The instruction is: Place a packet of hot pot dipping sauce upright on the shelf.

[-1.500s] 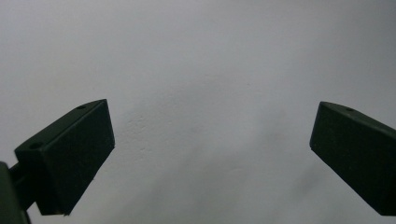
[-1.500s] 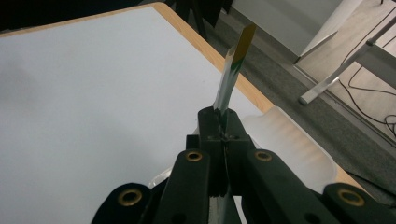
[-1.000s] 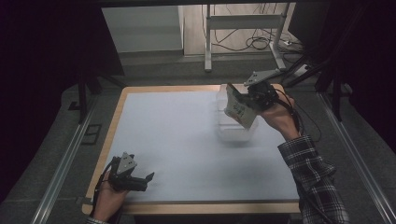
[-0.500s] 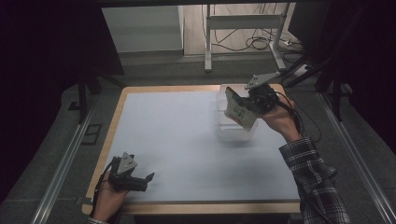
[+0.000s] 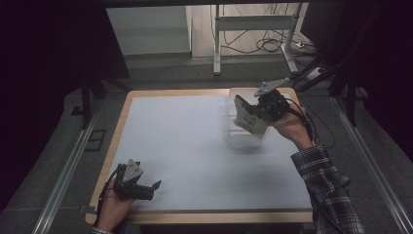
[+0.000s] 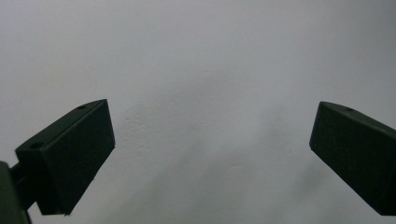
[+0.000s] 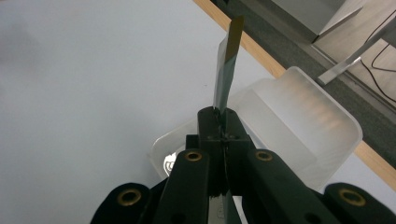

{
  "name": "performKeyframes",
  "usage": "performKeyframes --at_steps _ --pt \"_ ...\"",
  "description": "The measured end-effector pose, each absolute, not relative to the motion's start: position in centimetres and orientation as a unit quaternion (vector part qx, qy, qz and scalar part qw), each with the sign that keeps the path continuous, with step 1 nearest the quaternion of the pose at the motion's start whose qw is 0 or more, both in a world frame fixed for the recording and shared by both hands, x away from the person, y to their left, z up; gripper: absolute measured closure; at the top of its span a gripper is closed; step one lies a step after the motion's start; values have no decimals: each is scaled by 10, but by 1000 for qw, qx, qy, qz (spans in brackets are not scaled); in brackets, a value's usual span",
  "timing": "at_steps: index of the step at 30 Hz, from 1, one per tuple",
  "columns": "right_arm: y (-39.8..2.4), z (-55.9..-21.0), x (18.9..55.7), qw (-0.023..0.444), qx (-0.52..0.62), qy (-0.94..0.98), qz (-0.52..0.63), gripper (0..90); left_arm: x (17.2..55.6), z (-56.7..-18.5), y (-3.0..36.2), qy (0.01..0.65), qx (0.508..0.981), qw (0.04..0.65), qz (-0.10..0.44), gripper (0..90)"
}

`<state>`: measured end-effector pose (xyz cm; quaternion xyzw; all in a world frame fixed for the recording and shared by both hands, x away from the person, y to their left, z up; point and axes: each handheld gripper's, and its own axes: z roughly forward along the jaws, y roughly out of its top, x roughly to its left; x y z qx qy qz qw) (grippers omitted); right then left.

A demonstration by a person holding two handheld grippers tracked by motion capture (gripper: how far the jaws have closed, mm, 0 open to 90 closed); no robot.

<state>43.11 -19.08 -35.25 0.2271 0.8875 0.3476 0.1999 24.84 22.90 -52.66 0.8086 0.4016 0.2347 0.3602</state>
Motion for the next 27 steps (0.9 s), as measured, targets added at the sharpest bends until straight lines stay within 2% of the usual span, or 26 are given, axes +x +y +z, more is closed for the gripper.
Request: performKeyframes --at_steps 20,27 --pt "-188 -383 446 182 250 894 325 880 248 -526 230 403 808 361 234 0" --pt "-192 -385 446 175 257 892 329 780 248 -527 229 402 808 360 235 0"
